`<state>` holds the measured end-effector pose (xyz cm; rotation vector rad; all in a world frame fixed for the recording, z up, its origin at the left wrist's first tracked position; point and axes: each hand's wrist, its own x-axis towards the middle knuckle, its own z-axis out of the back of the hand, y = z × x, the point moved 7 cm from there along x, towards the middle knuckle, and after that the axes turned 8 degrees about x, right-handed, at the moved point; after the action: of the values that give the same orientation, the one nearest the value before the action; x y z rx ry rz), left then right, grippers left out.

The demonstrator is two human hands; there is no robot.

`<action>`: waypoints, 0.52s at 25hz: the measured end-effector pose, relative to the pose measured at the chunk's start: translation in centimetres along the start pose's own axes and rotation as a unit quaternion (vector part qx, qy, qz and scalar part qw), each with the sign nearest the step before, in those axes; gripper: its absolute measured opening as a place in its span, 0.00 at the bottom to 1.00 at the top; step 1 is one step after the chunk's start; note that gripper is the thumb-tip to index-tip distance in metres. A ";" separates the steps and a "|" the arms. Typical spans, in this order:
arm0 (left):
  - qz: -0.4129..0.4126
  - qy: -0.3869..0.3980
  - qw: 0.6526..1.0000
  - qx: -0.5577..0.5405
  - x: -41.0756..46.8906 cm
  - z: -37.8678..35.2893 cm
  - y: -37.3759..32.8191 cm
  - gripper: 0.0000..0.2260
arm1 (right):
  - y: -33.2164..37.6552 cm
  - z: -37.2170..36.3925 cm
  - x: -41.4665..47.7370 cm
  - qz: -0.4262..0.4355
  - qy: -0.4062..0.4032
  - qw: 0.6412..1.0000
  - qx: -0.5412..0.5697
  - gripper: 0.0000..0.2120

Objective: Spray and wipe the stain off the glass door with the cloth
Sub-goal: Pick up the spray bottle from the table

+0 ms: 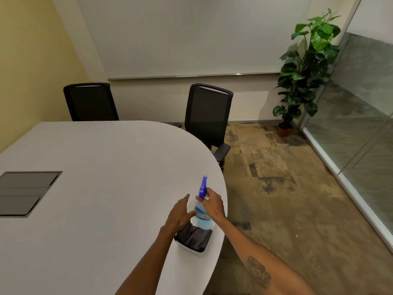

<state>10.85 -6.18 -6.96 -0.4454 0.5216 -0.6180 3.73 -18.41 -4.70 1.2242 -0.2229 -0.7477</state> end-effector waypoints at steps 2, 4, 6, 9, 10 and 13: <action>-0.011 -0.038 0.995 -0.092 -0.3 0.6 -1.9 0.42 | 2.0 1.6 -0.1 0.032 -0.018 0.999 0.024 0.15; -0.040 -0.076 0.982 -0.166 -0.4 1.2 -4.4 0.47 | 4.2 4.0 -0.3 0.057 -0.041 0.996 0.049 0.18; -0.077 -0.080 0.972 -0.210 -0.4 1.0 -7.4 0.45 | 5.8 7.4 -0.9 0.076 -0.086 0.991 0.064 0.20; -0.137 -0.043 0.953 -0.266 -0.3 -0.2 -12.6 0.47 | 7.3 13.3 -2.8 0.124 -0.144 0.980 0.056 0.15; -0.161 -0.036 0.952 -0.259 -0.5 -0.8 -14.5 0.40 | 7.5 15.3 -3.8 0.134 -0.156 0.977 0.048 0.14; -0.226 -0.041 0.952 -0.201 -2.0 -2.8 -21.2 0.26 | 7.4 22.6 -7.4 0.166 -0.203 0.965 0.020 0.14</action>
<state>-1.19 -21.03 2.82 -0.9904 0.4669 -0.9322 -10.92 -30.14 11.67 1.0249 -0.7653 -0.6954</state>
